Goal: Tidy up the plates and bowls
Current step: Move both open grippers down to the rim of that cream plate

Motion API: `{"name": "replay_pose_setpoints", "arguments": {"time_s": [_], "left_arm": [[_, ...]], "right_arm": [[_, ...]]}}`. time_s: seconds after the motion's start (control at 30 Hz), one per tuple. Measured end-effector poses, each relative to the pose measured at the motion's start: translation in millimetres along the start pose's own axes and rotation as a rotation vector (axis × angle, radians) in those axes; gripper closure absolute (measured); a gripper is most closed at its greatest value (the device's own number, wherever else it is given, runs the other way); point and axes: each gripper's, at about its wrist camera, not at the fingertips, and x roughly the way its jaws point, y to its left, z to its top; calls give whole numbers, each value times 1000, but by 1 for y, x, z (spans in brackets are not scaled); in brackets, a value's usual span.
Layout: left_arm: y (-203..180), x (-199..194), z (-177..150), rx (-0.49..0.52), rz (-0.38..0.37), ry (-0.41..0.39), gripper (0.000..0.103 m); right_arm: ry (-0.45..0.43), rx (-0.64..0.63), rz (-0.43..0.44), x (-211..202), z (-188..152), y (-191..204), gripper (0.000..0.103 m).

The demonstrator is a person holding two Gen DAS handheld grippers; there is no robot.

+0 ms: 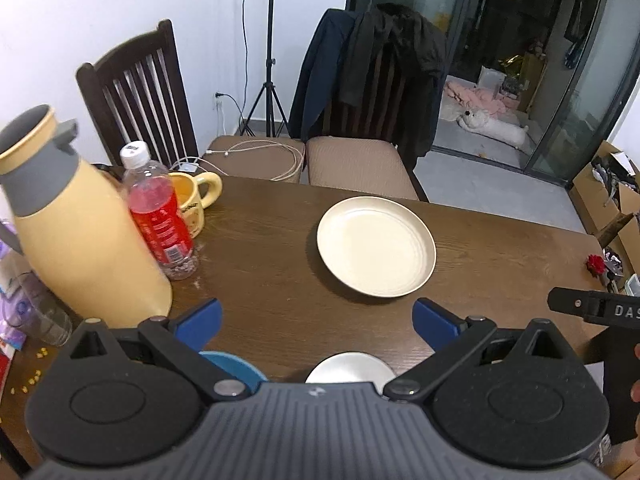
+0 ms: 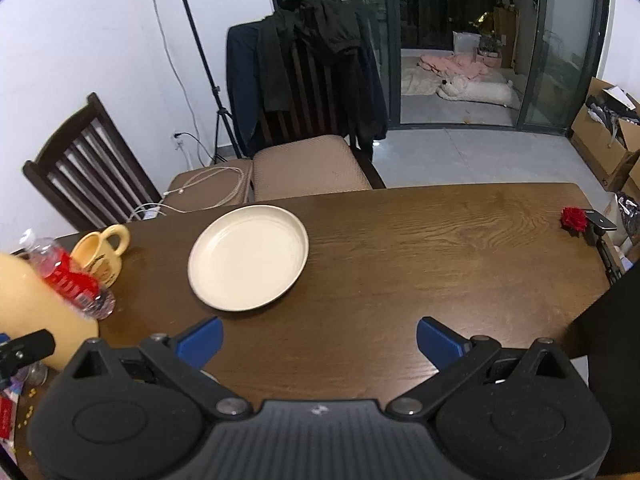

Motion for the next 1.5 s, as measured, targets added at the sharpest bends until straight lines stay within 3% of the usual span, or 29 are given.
{"name": "replay_pose_setpoints", "arguments": {"time_s": [0.5, 0.93, 1.13, 1.37, 1.5], "left_arm": [[-18, 71, 53, -39, 64, 29, 0], [-27, 143, 83, -101, 86, 63, 0], [-33, 177, 97, -92, 151, 92, 0], [-32, 222, 114, -103, 190, 136, 0], [-30, 246, 109, -106, 209, 163, 0]], "right_arm": [[54, -33, 33, 73, 57, -14, 0], [98, -131, 65, 137, 98, 9, 0], [119, -147, 75, 163, 119, 14, 0], [130, -148, 51, 197, 151, 20, 3], [159, -138, 64, 219, 147, 20, 9]]}}
